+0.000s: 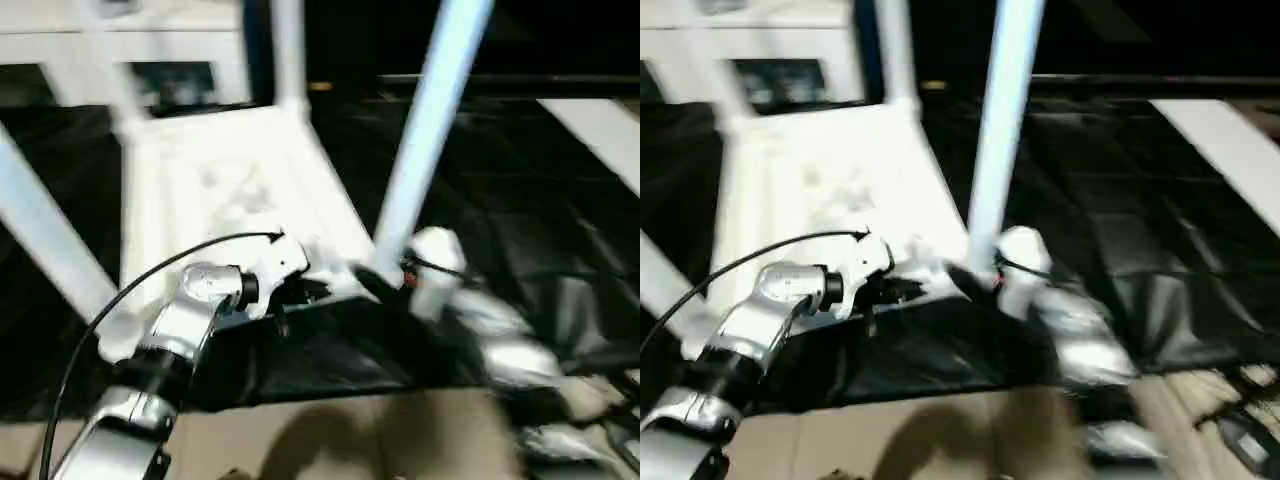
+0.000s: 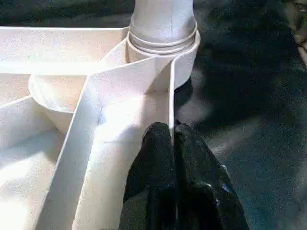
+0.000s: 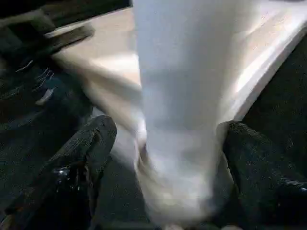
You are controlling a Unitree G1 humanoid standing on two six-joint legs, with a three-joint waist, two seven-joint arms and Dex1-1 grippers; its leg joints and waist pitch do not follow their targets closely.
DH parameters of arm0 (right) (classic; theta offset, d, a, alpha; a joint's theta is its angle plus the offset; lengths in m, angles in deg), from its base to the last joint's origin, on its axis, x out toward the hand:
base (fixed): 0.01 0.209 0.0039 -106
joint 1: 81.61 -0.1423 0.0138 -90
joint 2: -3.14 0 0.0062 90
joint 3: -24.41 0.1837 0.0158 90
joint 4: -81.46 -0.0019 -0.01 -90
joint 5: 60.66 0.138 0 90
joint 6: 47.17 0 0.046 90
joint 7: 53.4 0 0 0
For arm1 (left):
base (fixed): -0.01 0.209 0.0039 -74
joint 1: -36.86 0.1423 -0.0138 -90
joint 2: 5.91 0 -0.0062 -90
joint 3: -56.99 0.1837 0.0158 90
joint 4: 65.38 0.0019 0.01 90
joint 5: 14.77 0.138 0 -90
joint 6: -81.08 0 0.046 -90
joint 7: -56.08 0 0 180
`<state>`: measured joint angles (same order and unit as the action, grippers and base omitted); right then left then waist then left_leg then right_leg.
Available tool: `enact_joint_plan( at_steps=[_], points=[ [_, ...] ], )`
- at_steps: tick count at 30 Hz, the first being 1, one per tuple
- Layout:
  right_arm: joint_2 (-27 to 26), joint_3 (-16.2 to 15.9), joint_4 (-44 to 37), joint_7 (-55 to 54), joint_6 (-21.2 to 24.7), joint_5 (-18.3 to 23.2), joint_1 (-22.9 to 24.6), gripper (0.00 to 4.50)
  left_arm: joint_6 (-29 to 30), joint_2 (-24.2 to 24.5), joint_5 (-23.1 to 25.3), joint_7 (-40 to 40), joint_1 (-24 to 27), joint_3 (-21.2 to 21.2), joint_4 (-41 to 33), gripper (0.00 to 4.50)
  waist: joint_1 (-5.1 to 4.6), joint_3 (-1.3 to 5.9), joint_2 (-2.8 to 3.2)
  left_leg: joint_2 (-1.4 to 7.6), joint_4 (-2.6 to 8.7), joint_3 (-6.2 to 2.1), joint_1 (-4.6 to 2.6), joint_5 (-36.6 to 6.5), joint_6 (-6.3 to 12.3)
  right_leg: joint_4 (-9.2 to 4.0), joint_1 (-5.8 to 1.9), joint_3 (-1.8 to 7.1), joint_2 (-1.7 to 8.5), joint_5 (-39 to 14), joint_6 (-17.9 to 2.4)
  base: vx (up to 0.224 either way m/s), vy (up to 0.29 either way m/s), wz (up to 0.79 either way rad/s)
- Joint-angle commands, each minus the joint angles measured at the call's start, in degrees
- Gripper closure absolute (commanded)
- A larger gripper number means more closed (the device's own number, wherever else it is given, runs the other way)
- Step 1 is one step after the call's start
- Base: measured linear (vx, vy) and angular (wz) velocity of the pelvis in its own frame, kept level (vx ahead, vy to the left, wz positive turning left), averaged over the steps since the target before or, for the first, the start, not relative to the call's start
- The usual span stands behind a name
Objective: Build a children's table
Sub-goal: Rotate leg to tighten
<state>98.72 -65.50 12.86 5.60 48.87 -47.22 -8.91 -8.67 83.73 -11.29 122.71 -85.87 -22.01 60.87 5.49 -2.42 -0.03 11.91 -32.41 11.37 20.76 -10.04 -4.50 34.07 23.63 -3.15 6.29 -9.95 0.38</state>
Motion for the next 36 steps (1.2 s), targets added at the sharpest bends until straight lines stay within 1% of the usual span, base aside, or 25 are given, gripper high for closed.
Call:
enact_joint_plan(
  at_steps=[1, 2, 3, 4, 6, 7, 8, 10, 14, 18, 19, 20, 22, 23, 24, 26, 27, 28, 29, 30, 31, 32, 33, 35, 36],
  points=[
    [1.2, 0.4, -3.9, 3.8, 2.5, 2.4, 0.8, 0.71, -1.8, -0.5, -1.9, 2.2, -0.8, 0.1, 1.3, 4.50, 0.08, 3.52, -0.63, 0.98, 2.94, -0.12, 0.03, -11.0, 6.11, -2.97, -3.50, 1.59, 1.11, -3.9, -13.6, 0.000, 0.000, 0.00],
    [3.1, 1.0, -6.0, 5.4, 4.2, 3.7, 2.0, 0.71, -2.5, 0.0, -2.1, 3.7, -0.9, 0.2, 1.9, 4.50, 0.25, 3.46, 0.39, 1.08, 3.00, -0.14, -0.28, -11.8, 5.83, -3.34, -3.06, 1.48, 1.27, -6.5, -13.5, 0.000, 0.000, 0.00],
    [4.8, 1.5, -8.0, 6.7, 5.6, 4.8, 3.2, 0.71, -3.0, 0.4, -2.2, 4.9, -1.0, 0.4, 2.3, 4.50, 0.11, 3.50, 0.09, 1.08, 2.91, -0.02, -0.42, -12.3, 5.88, -3.63, -3.11, 1.51, 1.23, -7.0, -13.5, 0.000, 0.000, 0.00],
    [4.9, 1.5, -8.1, 6.7, 5.7, 4.9, 3.2, 0.71, -3.0, 0.4, -2.2, 4.9, -1.0, 0.4, 2.3, 4.50, 0.06, 3.42, -0.09, 1.11, 2.98, -0.16, -0.12, -12.7, 5.61, -3.59, -3.31, 1.45, 1.21, -7.9, -13.4, 0.000, 0.000, 0.00],
    [7.6, 3.0, -10.9, 8.1, 7.4, 5.9, 5.2, 0.71, -4.4, 1.1, -2.5, 6.7, -1.3, 0.6, 3.3, 4.50, 0.19, 3.45, -0.07, 1.01, 2.92, -0.20, -0.07, -12.7, 5.27, -3.77, -3.23, 1.41, 1.38, -10.4, -12.8, 0.000, 0.000, 0.00],
    [8.3, 4.1, -11.6, 7.4, 7.3, 5.7, 5.9, 0.71, -5.2, 1.2, -2.8, 7.2, -1.5, 0.5, 4.0, 4.50, 0.26, 3.46, 0.28, 1.06, 2.92, -0.20, -0.13, -12.7, 5.12, -3.84, -3.17, 1.44, 1.43, -10.7, -12.7, 0.000, 0.000, 0.00],
    [8.3, 4.1, -11.6, 7.4, 7.3, 5.7, 5.9, 0.71, -5.2, 1.2, -2.8, 7.2, -1.5, 0.5, 4.0, 4.50, 0.28, 3.47, 0.04, 1.09, 2.86, -0.15, -0.19, -12.5, 4.98, -3.85, -3.06, 1.44, 1.32, -10.7, -12.5, 0.000, 0.000, 0.00],
    [8.5, 6.1, -12.8, 4.1, 8.2, 6.1, 6.8, 0.71, -6.0, 1.3, -4.2, 9.7, -1.8, 0.1, 4.8, 4.50, 0.41, 3.51, 0.21, 0.99, 2.87, -0.18, -0.07, -11.6, 4.72, -3.85, -3.07, 1.42, 1.40, -10.5, -12.5, 0.000, 0.000, 0.00],
    [6.8, 7.3, -12.1, -4.8, 9.4, 3.5, 6.5, 0.71, -8.7, 1.4, -5.3, 11.6, -1.8, -0.1, 6.3, 4.50, 0.40, 3.59, 0.15, 0.82, 2.85, -0.17, -0.10, -11.0, 4.13, -3.81, -3.03, 1.31, 1.36, -11.1, -12.0, 0.000, 0.000, 0.00],
    [6.1, 7.1, -11.8, -7.4, 10.2, 2.7, 6.1, 0.71, -9.5, 1.5, -5.3, 11.8, -1.6, -0.1, 6.4, 4.50, 0.46, 3.64, 0.39, 0.93, 2.90, -0.21, -0.10, -11.2, 3.86, -3.75, -3.00, 1.27, 1.40, -11.7, -11.5, 0.000, 0.000, 0.00],
    [5.3, 7.0, -11.6, -9.1, 10.6, 2.3, 5.8, 0.71, -10.8, 1.5, -5.4, 10.7, -1.7, -0.6, 6.8, 4.50, 0.51, 3.66, 0.39, 0.88, 2.84, -0.24, -0.07, -10.9, 3.85, -3.73, -3.01, 1.28, 1.40, -11.3, -11.4, 0.000, 0.000, 0.00],
    [4.0, 7.1, -11.2, -12.3, 11.0, 1.0, 5.3, 0.71, -10.3, 1.3, -6.8, 11.3, -1.7, -1.7, 6.5, 4.50, 0.43, 3.60, 0.48, 0.81, 2.90, -0.21, -0.01, -10.5, 3.53, -3.71, -2.95, 1.28, 1.35, -11.1, -11.3, 0.000, 0.000, 0.00],
    [1.9, 7.2, -10.9, -17.7, 11.8, -0.8, 4.7, 0.66, -8.4, 1.2, -10.0, 12.2, -1.3, -3.9, 5.1, 4.06, 0.38, 3.74, 0.45, 0.80, 2.85, -0.20, -0.12, -10.5, 3.17, -3.60, -2.97, 1.27, 1.44, -10.9, -11.4, 0.000, 0.000, 0.00],
    [1.2, 7.3, -10.9, -19.7, 12.2, -1.2, 4.6, 0.50, -7.4, 1.2, -11.3, 12.7, -0.9, -4.8, 4.2, 3.95, 0.48, 3.68, 0.47, 0.71, 2.81, -0.14, -0.08, -9.9, 2.94, -3.44, -2.96, 1.30, 1.47, -10.4, -11.8, 0.000, 0.000, 0.00],
    [0.4, 7.2, -11.7, -21.3, 12.8, -1.3, 4.7, 0.33, -6.3, 1.2, -12.7, 11.4, -0.1, -6.1, 2.1, 3.93, 0.67, 3.83, 0.82, 0.91, 2.84, -0.13, -0.19, -9.5, 2.84, -3.21, -2.92, 1.26, 1.40, -8.6, -13.1, 0.000, 0.000, 0.00],
    [-0.9, 7.2, -14.0, -23.1, 14.5, -0.2, 5.3, 0.33, -5.2, 1.0, -14.6, 8.0, 1.3, -8.7, -0.9, 3.89, 0.57, 3.83, 0.85, 1.02, 2.78, -0.18, -0.04, -9.4, 3.26, -2.79, -3.05, 1.22, 1.24, -5.7, -13.7, 0.000, 0.000, 0.00],
    [-0.9, 7.2, -14.0, -23.1, 14.5, -0.2, 5.3, 0.14, -5.2, 1.0, -14.6, 8.0, 1.3, -8.7, -0.9, 3.68, 0.40, 3.77, 0.82, 0.82, 2.79, -0.13, 0.05, -9.8, 3.68, -2.97, -3.12, 1.11, 1.14, -6.2, -13.3, 0.000, 0.000, 0.00],
    [-1.6, 7.0, -15.2, -24.2, 15.1, -0.3, 5.8, 0.05, -4.2, 0.4, -15.2, 3.8, 2.1, -10.6, -2.6, 3.57, 0.41, 3.79, 0.66, 0.88, 2.78, -0.13, 0.02, -10.0, 3.59, -2.95, -3.18, 1.11, 1.21, -6.4, -13.1, 0.000, 0.000, 0.00],
    [-2.6, 6.6, -16.6, -26.2, 15.6, -1.1, 6.2, 0.05, -2.2, -0.8, -13.8, -5.9, 3.1, -13.3, -4.3, 3.57, 0.32, 3.68, 0.67, 0.91, 2.81, -0.18, 0.11, -10.2, 3.56, -3.06, -3.21, 1.16, 1.30, -6.9, -12.9, 0.000, 0.000, 0.00],
    [-3.7, 6.2, -17.6, -28.6, 15.5, -2.5, 6.7, 0.00, 0.2, -1.7, -11.8, -14.1, 4.4, -15.2, -6.5, 3.51, -0.10, 3.65, 0.50, 1.11, 2.87, -0.40, 0.23, -11.2, 3.18, -3.07, -3.33, 1.11, 1.46, -8.1, -11.8, 0.000, 0.000, 0.00],
    [-4.0, 6.1, -17.8, -29.4, 15.4, -3.1, 6.8, 0.00, 1.0, -2.0, -11.1, -16.3, 4.9, -15.7, -7.2, 3.38, -0.26, 3.51, 0.44, 0.83, 2.88, -0.32, 0.15, -11.4, 3.24, -3.51, -3.14, 1.06, 1.35, -9.8, -11.1, 0.000, 0.000, 0.00],
    [-4.6, 5.9, -18.3, -31.1, 15.0, -4.2, 7.0, 0.00, 2.8, -2.7, -9.7, -21.0, 5.8, -16.8, -8.8, 3.38, -0.39, 3.55, 0.51, 0.78, 2.85, -0.32, 0.12, -11.5, 2.94, -3.53, -3.13, 1.05, 1.29, -10.9, -10.4, 0.000, 0.000, 0.00],
    [-5.9, 5.5, -18.8, -33.7, 14.9, -5.7, 7.2, 0.00, 4.7, -3.7, -7.9, -26.4, 7.5, -17.9, -11.6, 3.38, -0.66, 3.41, 0.50, 0.70, 3.05, -0.37, 0.14, -11.8, 2.65, -3.97, -3.07, 1.02, 1.21, -13.4, -9.3, 0.000, 0.000, 0.00],
    [-7.1, 5.0, -19.2, -36.6, 15.1, -7.1, 7.5, 0.00, 6.0, -4.6, -7.2, -29.5, 9.5, -18.8, -14.6, 3.38, -0.79, 3.39, 0.45, 0.80, 3.16, -0.45, 0.23, -11.4, 2.03, -4.03, -3.02, 1.09, 1.15, -14.1, -8.2, 0.000, 0.000, 0.00],
    [-8.9, 5.1, -19.8, -38.5, 15.0, -6.8, 8.1, 0.00, 6.8, -6.3, -7.8, -32.6, 12.3, -20.8, -18.6, 3.38, -0.83, 3.45, 0.36, 0.89, 3.24, -0.51, 0.32, -11.3, 1.99, -3.96, -2.97, 1.19, 1.22, -14.1, -8.1, 0.000, 0.000, 0.00]
  ],
)
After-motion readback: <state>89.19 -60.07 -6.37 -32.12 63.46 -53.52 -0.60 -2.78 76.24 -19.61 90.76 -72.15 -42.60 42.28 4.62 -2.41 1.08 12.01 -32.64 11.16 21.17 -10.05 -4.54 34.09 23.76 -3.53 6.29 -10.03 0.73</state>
